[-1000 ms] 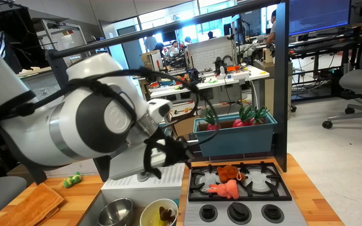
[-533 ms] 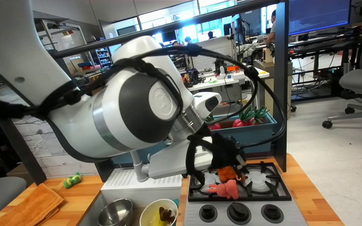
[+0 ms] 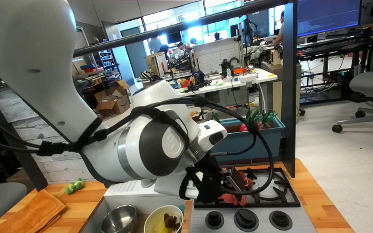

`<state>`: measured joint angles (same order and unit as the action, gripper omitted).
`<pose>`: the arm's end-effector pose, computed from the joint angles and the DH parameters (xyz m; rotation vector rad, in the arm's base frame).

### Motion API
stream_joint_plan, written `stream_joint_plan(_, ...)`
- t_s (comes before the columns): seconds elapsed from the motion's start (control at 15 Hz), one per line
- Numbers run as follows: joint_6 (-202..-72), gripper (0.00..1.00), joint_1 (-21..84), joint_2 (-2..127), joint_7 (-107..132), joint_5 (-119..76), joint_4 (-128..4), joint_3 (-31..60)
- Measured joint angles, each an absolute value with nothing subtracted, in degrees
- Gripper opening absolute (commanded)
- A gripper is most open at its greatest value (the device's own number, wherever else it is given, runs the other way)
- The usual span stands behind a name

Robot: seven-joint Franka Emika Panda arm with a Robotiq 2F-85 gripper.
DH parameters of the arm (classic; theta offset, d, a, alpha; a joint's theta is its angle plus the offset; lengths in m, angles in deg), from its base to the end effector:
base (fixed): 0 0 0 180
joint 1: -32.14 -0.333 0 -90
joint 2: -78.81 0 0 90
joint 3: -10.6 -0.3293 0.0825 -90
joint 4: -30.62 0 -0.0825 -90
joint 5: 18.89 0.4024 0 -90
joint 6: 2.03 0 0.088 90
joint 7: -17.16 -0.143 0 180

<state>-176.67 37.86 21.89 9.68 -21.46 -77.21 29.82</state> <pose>0.5740 -0.2717 -0.0189 2.7882 -0.4873 0.2409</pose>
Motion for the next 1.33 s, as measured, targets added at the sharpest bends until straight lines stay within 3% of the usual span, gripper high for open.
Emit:
stream_joint_plan(0.33,-176.7,1.0,36.8,16.8,4.5,-18.3,-71.5,31.3)
stream_joint_plan(0.4,-176.6,0.75,36.8,16.1,3.8,-18.0,-70.5,31.6)
stream_joint_plan(0.47,-176.6,0.74,36.8,15.4,3.3,-17.6,-69.7,31.9)
stream_joint_plan(1.0,-175.2,0.12,35.8,12.2,0.4,-17.1,-65.4,32.5)
stream_joint_plan(1.13,-175.0,0.0,35.9,12.1,0.2,-17.1,-65.3,33.0)
stream_joint_plan(1.33,-174.5,0.02,36.5,12.2,0.6,-17.1,-65.3,33.0)
